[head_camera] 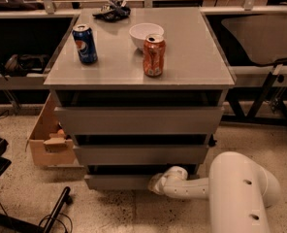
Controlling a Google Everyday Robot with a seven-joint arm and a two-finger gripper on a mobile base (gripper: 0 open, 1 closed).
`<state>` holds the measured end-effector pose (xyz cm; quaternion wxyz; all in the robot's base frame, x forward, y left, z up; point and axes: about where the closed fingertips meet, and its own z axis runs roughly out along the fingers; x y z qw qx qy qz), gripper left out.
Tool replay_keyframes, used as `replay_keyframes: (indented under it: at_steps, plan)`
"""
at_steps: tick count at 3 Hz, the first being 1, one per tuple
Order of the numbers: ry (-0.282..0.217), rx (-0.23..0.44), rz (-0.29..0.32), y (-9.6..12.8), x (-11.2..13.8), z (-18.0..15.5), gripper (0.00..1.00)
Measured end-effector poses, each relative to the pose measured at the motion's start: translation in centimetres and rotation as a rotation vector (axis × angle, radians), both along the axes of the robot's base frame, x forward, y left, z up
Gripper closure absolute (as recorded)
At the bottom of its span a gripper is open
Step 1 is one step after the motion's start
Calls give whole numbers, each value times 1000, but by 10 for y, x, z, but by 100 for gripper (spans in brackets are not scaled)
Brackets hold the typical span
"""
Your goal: Close bottom drawer
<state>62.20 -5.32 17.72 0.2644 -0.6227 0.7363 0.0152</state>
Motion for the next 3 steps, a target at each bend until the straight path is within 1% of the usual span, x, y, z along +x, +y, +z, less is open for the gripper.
replay_keyframes:
  at_steps: [2,3]
  plan:
    - [0,0,0,0,0,0,13]
    - [0,0,0,0,0,0,0]
